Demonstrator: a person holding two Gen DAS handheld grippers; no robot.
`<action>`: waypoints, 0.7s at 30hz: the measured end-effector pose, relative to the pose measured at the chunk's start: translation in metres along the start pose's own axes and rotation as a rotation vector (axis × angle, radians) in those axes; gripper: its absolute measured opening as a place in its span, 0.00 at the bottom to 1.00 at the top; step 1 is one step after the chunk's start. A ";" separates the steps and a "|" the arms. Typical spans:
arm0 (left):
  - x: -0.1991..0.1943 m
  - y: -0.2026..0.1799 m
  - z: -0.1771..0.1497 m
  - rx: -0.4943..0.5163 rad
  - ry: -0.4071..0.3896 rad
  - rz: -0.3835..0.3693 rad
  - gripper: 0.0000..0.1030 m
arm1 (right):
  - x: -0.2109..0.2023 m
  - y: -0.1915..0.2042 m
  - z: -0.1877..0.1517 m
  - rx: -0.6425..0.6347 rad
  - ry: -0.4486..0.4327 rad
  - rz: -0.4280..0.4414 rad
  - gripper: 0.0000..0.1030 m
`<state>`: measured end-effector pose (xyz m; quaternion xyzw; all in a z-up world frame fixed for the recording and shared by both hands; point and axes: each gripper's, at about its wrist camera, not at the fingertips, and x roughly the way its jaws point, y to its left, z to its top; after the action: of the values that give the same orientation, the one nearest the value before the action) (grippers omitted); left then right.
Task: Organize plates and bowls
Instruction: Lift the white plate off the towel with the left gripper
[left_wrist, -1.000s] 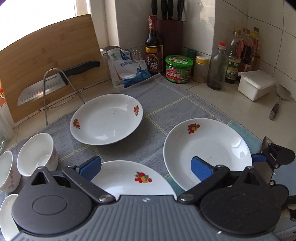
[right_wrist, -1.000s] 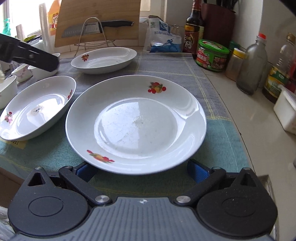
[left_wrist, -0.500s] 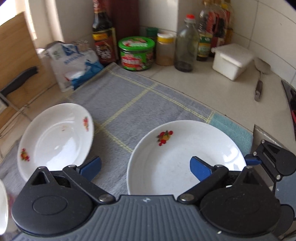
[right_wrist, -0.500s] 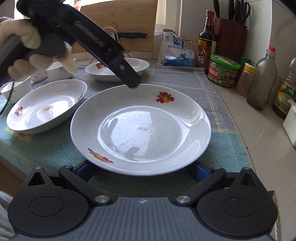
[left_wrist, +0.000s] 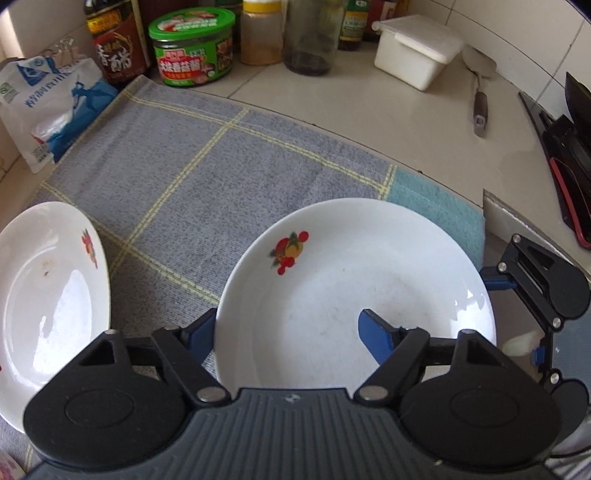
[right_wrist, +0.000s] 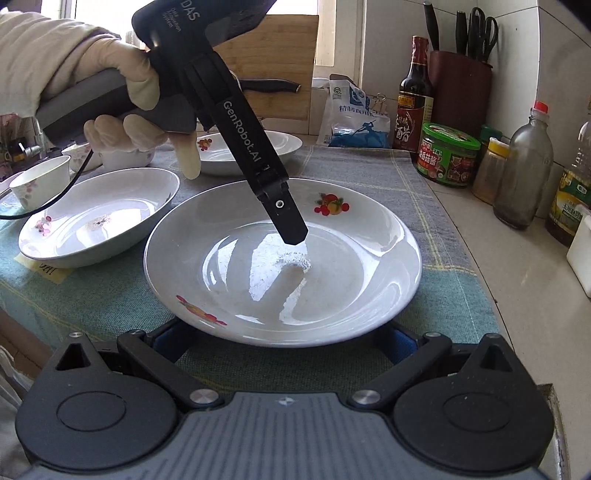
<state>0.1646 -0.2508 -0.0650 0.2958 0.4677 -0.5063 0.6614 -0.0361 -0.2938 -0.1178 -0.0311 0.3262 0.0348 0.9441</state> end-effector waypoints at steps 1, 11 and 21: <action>0.000 0.001 0.002 0.007 0.010 -0.011 0.77 | 0.000 0.000 0.001 -0.003 0.000 0.003 1.00; 0.005 0.008 0.013 0.058 0.077 -0.073 0.77 | 0.002 0.000 0.005 -0.004 0.027 0.005 1.00; 0.006 0.010 0.015 0.041 0.064 -0.090 0.77 | 0.005 0.000 0.011 -0.001 0.058 0.000 1.00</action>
<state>0.1795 -0.2630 -0.0659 0.3041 0.4912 -0.5351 0.6164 -0.0252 -0.2926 -0.1124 -0.0329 0.3536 0.0338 0.9342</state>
